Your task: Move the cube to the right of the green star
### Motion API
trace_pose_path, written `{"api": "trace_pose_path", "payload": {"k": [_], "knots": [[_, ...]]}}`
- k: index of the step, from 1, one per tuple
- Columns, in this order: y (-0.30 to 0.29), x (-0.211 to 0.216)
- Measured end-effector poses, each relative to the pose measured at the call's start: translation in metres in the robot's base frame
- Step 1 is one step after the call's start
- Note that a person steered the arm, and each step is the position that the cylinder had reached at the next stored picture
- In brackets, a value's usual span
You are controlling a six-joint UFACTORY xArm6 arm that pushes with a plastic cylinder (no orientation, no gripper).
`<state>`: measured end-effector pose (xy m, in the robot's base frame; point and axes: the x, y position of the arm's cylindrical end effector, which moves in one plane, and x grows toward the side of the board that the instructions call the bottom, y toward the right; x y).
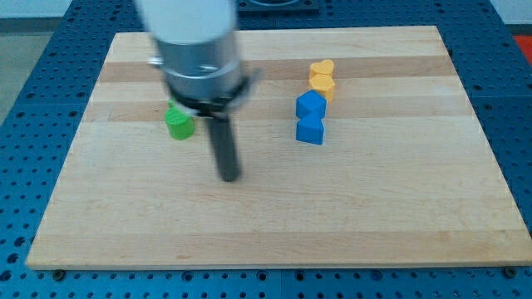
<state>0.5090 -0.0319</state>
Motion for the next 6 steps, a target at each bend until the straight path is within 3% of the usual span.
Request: {"api": "trace_pose_path", "payload": {"k": [1, 2, 4, 6], "knots": [[0.107, -0.002], [0.164, -0.044], [0.125, -0.11], [0.03, -0.121]]}}
